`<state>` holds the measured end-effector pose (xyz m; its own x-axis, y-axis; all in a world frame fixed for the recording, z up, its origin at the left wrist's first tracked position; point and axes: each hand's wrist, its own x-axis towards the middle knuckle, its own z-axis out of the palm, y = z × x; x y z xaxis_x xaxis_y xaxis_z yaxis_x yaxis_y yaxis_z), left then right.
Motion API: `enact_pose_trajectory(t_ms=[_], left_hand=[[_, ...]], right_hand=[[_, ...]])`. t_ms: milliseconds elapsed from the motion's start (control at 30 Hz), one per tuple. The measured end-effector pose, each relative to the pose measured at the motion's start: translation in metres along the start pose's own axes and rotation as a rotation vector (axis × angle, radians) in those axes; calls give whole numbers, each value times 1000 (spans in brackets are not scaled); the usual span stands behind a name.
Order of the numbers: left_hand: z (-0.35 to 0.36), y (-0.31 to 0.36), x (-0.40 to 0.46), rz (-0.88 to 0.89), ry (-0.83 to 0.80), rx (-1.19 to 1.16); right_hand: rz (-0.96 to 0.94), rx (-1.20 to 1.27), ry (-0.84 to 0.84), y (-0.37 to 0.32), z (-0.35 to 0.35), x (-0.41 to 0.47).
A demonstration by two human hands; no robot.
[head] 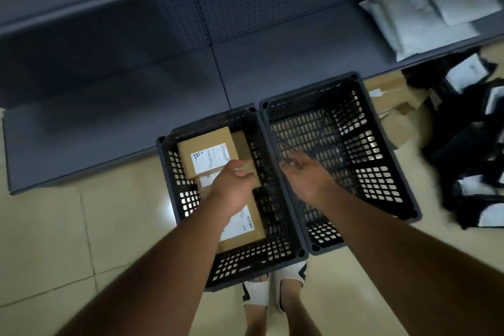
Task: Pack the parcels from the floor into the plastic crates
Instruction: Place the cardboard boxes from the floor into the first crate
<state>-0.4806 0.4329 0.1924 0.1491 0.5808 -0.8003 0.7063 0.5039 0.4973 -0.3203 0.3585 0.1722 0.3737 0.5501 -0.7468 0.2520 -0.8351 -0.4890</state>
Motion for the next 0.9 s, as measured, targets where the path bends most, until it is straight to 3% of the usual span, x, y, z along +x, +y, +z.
enact_pose_trajectory(t_ms=[167, 333, 567, 900], left_hand=[[16, 23, -51, 59, -93, 35], [42, 46, -102, -69, -188, -168], [120, 75, -162, 23, -268, -3], [269, 92, -244, 160, -387, 362]], right_hand=[[151, 136, 92, 33, -42, -57], [242, 340, 250, 71, -81, -117], [261, 468, 467, 136, -128, -195], [465, 719, 616, 280, -170, -288]])
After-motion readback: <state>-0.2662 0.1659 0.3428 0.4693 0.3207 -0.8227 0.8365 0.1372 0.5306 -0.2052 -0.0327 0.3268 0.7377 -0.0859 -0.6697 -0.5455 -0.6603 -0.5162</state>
